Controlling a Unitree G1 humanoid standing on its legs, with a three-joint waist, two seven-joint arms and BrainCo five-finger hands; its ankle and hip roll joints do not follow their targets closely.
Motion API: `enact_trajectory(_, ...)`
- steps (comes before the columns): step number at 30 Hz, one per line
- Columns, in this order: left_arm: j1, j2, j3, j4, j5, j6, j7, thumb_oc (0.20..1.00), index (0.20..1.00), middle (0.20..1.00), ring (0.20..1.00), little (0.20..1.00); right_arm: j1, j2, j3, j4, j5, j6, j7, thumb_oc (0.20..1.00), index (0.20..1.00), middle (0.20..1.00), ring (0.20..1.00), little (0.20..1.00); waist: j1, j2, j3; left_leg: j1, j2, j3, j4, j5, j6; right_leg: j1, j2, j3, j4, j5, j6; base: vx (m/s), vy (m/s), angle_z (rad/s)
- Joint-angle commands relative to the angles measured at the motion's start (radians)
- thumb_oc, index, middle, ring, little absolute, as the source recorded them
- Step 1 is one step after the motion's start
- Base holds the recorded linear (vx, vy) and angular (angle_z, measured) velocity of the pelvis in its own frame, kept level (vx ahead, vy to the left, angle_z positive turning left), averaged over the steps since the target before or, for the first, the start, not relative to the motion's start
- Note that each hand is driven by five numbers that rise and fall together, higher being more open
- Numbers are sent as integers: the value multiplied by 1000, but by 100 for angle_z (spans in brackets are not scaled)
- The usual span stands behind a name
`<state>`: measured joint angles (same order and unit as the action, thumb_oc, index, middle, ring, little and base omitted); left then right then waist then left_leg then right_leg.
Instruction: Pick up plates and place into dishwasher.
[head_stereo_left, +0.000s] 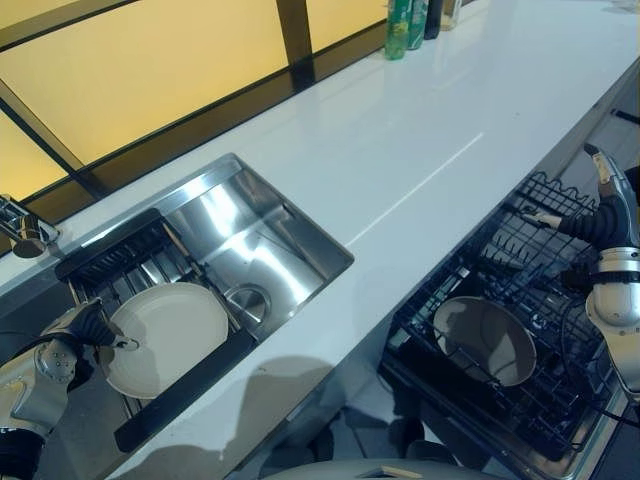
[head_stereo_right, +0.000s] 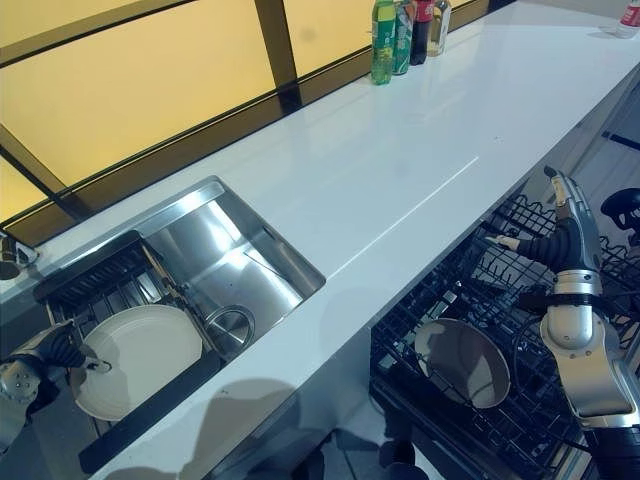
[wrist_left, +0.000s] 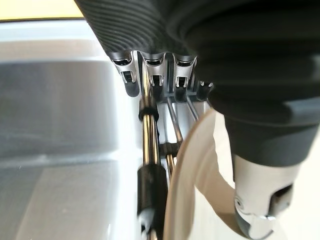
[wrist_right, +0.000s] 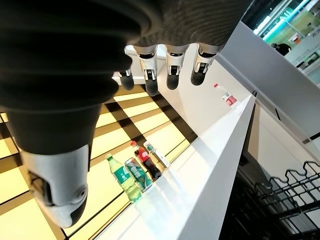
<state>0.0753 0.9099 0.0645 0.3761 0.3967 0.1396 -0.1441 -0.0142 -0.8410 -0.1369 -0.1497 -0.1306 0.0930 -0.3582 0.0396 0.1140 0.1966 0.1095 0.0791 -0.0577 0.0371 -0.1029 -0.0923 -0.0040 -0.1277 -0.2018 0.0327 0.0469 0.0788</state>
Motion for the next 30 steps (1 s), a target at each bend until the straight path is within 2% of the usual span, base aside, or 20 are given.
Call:
enact_trajectory(1,-38,79,46,17,-19,-46,125,1000,1000,1000,1000,1000,-28,-56,31,-57,8,-42,-21,1000,1000,1000,1000,1000,-10,-41,-47,-136,-21,18,41,71,21,23,-45,31,189,-203,39,0,0,0)
enact_trajectory(4,-50,77,47,3,4,-69,162,1000,1000,1000,1000,1000,-31,-50,33,-45,4,-46,-26,1000,1000,1000,1000,1000,-12,-42,-46,-137,-23,19,41,72,21,21,-46,32,191,-203,39,0,0,0)
enact_trajectory(7,-48,73,48,-25,-17,-74,110,1000,1000,1000,1000,1000,-25,-45,24,-47,2,-46,-25,1000,1000,1000,1000,1000,-15,-40,-45,-137,-24,20,37,73,21,19,-46,35,191,-204,39,0,0,0)
enact_trajectory(8,-50,71,36,-32,-44,-79,54,1000,1000,1000,1000,1000,-23,-46,22,-50,2,-46,-23,1000,1000,1000,1000,1000,-18,-38,-45,-136,-24,21,37,72,21,18,-47,36,191,-204,39,0,0,0)
enact_trajectory(11,-66,71,-24,-75,-173,-12,-245,1000,1000,1000,1000,1000,-32,-56,26,-56,7,-34,-23,1000,1000,1000,1000,1000,-24,-30,-43,-133,-24,25,36,71,22,18,-47,39,192,-202,42,0,0,0)
enact_trajectory(13,-80,81,-70,-109,-245,7,-420,1000,1000,1000,1000,1000,-56,-68,52,-52,10,-15,-37,1000,1000,1000,1000,1000,-27,-20,-43,-129,-25,29,38,70,23,19,-49,43,192,-198,45,-6,16,0)
enact_trajectory(15,-99,103,-98,-117,-289,24,-526,1000,1000,1000,1000,1000,-69,-78,73,-52,12,-4,-46,1000,1000,1000,1000,1000,-31,-12,-45,-123,-25,35,36,68,24,21,-52,44,191,-197,49,-8,35,0)
enact_trajectory(18,-112,142,-123,-128,-297,56,-626,1000,1000,1000,1000,1000,-69,-95,89,-41,21,-21,-55,1000,1000,1000,1000,1000,-41,-5,-49,-115,-24,44,34,66,25,25,-54,50,188,-195,52,-1,12,0)
enact_trajectory(22,-130,174,-144,-121,-310,81,-659,1000,1000,1000,1000,1000,-64,-115,87,-50,47,-21,-58,1000,1000,1000,1000,1000,-51,-5,-53,-110,-25,47,30,66,27,29,-52,54,183,-195,55,0,0,0)
enact_trajectory(30,-139,181,-156,-103,-282,104,-711,1000,1000,1000,1000,1000,-63,-128,85,-56,68,-15,-65,1000,1000,1000,1000,1000,-49,-9,-54,-110,-25,45,29,66,29,33,-47,52,178,-195,54,-5,-6,-2)
